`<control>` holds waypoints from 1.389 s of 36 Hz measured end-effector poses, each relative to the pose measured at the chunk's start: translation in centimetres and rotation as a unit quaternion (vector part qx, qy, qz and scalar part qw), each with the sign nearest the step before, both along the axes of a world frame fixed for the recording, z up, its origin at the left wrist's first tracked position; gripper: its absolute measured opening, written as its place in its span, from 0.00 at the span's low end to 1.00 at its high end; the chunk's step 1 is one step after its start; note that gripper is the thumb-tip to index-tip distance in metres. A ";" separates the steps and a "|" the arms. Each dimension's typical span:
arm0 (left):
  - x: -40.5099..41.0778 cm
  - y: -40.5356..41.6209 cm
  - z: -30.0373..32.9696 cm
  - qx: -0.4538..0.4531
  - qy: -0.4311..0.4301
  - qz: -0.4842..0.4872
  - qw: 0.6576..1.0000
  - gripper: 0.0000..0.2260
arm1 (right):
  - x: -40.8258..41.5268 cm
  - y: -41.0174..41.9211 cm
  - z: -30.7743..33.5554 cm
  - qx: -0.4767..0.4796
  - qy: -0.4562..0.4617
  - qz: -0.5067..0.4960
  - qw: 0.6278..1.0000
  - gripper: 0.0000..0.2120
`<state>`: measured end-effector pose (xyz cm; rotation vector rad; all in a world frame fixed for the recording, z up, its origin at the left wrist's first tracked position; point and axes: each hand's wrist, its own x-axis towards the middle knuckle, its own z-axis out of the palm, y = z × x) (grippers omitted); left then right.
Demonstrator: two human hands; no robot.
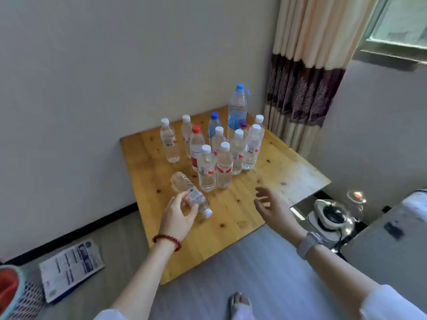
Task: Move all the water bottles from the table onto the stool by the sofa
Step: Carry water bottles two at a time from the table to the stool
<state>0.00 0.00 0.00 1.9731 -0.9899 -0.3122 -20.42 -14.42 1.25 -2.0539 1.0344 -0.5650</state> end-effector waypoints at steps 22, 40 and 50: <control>9.8 -19.2 -10.4 0.056 0.127 0.025 0.990 0.35 | 15.5 -16.8 -10.1 0.014 0.017 0.056 0.998 0.37; 5.5 -17.6 -3.3 -0.065 0.124 -0.131 0.981 0.26 | 6.6 -9.4 -4.4 0.130 -0.119 -0.108 0.978 0.33; -9.0 -19.6 -0.2 -0.017 0.193 -0.346 0.918 0.29 | -8.2 -1.8 0.1 0.045 -0.041 -0.315 0.947 0.36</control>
